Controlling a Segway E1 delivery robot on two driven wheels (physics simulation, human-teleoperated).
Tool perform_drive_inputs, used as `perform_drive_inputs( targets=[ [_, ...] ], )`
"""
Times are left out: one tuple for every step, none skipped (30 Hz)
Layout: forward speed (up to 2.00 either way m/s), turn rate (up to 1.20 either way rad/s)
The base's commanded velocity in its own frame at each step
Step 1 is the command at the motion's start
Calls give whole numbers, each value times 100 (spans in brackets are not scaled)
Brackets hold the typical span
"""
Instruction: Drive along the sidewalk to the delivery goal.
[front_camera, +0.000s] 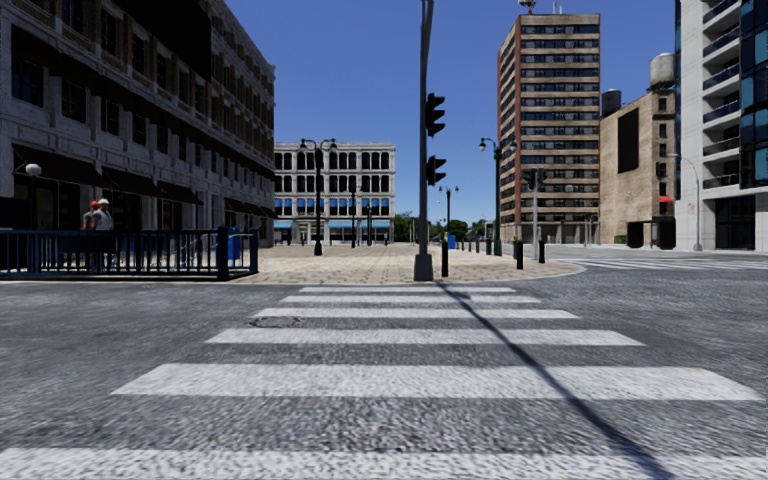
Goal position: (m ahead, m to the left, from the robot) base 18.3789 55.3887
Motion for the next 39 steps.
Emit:
perform_drive_inputs(
  targets=[
    [200,0],
    [200,0],
    [200,0],
    [200,0],
    [200,0],
    [200,0],
    [200,0],
    [200,0],
    [200,0],
    [200,0],
    [200,0],
    [200,0],
    [200,0],
    [200,0],
    [200,0],
    [200,0],
    [200,0],
    [200,0],
    [200,0],
    [200,0],
    [200,0],
    [200,0],
    [200,0],
    [200,0],
    [200,0],
    [200,0],
    [200,0],
    [200,0],
    [200,0],
    [200,0],
    [200,0],
    [200,0],
    [200,0],
    [200,0],
    [200,0],
    [200,0],
    [200,0],
    [200,0],
    [200,0]
  ],
)
